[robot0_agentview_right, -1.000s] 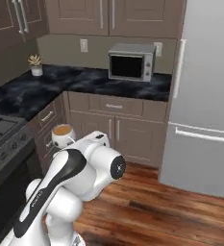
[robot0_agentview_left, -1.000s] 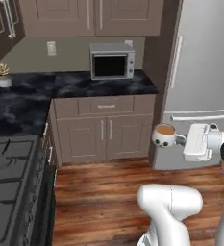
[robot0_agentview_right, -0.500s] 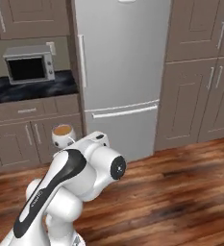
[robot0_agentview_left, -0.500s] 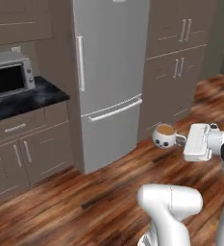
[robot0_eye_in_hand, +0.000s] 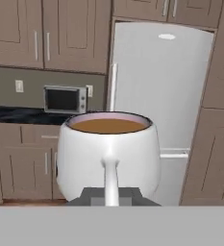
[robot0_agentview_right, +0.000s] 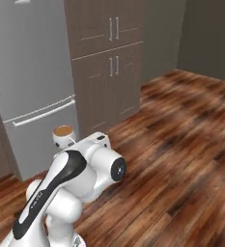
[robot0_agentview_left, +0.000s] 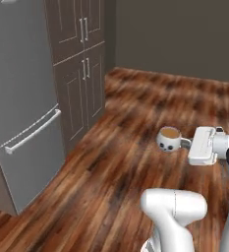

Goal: Pick up the brewed coffee from the coffee machine and place it next to the breakfast plate on the dining counter.

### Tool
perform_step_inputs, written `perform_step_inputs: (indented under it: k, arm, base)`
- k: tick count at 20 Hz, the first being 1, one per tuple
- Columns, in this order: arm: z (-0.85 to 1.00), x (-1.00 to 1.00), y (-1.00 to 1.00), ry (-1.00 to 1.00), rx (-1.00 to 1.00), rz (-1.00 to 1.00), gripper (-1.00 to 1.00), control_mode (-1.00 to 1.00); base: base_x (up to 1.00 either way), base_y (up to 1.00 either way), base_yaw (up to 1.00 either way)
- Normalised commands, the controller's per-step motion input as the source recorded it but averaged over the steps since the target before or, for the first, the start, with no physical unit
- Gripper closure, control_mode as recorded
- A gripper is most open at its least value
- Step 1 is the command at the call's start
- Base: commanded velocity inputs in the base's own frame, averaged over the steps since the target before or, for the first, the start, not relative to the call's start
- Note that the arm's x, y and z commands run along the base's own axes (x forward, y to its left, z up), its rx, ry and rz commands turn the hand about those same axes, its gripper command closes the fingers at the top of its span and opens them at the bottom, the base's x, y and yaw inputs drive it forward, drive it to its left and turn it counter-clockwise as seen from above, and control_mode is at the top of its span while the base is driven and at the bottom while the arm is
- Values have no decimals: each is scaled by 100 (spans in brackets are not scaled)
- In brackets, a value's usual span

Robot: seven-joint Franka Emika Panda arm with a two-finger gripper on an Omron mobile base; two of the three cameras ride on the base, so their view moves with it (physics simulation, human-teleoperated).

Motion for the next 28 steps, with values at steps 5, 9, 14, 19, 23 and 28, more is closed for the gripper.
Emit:
perform_step_inputs:
  k: [5, 9, 14, 19, 23, 28]
  arm:
    - [0, 0, 0, 0, 0, 0, 100, 100]
    - [0, 0, 0, 0, 0, 0, 100, 100]
    - [0, 0, 0, 0, 0, 0, 100, 100]
    - [0, 0, 0, 0, 0, 0, 100, 100]
    - [0, 0, 0, 0, 0, 0, 100, 100]
    - [0, 0, 0, 0, 0, 0, 100, 100]
  base:
    - [37, -12, -69]
    - [51, -2, -66]
    - [82, 25, -57]
    - [100, 65, -47]
    - [100, 72, -43]
    - [100, 81, -41]
